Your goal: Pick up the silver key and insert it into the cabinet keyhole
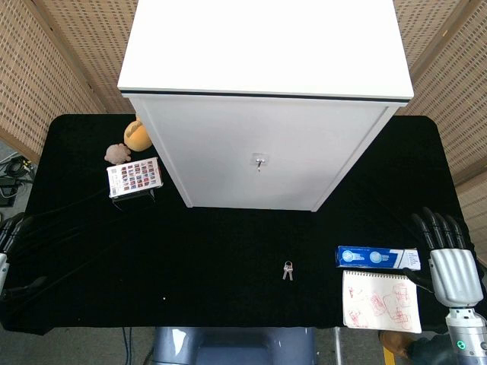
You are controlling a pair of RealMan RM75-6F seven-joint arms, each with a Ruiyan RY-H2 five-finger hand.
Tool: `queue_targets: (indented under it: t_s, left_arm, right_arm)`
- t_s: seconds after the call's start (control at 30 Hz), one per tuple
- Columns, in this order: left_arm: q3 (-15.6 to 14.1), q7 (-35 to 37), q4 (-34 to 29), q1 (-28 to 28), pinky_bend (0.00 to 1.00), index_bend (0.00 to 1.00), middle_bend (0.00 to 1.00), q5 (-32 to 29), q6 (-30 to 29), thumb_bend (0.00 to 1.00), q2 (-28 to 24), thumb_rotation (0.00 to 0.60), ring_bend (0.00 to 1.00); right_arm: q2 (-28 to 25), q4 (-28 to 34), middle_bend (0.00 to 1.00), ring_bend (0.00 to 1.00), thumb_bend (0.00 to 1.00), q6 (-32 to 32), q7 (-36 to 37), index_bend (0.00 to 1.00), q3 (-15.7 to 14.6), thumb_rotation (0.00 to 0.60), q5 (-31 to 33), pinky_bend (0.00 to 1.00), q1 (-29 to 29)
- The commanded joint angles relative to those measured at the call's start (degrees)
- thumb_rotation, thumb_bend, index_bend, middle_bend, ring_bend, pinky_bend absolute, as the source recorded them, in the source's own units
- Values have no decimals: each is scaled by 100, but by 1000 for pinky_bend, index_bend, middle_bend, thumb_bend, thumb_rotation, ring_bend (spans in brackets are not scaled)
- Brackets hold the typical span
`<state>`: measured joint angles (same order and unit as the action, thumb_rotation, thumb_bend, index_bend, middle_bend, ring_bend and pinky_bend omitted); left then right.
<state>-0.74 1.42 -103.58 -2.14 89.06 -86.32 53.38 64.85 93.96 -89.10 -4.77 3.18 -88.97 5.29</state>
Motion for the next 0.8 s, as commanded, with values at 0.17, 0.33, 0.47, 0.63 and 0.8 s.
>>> queue_targets:
  t_s: [0.17,0.33,0.47,0.63,0.8]
  left_arm:
    - [21,42,-1,11,0,0,0,-15,-35,0,-17,600,0]
    - [53,79,46,-4,0,0,0,-59,-20,0,-16,600,0]
    - [81,93,72,-37,0,0,0,-135,48,0,-11,600,0]
    - [110,63,92,-109,0,0,0,-242,197,0,12,600,0]
    - [144,9,112,-184,0,0,0,-417,382,0,59,600,0]
  right_arm:
    - [39,-24,0,0,0,80,-67,21,-31,600,-32,0,16]
    - [136,-40,348,199,0,439,-255,47,-103,600,-57,85,163]
    - [239,-128,691,608,0,808,-496,117,-107,600,-147,677,409]
    - [279,-59,921,901,2,1899,-483,204,-111,600,-48,1000,999]
    - [298,526,995,998,83,3610,-491,315,19,600,891,1000,1779]
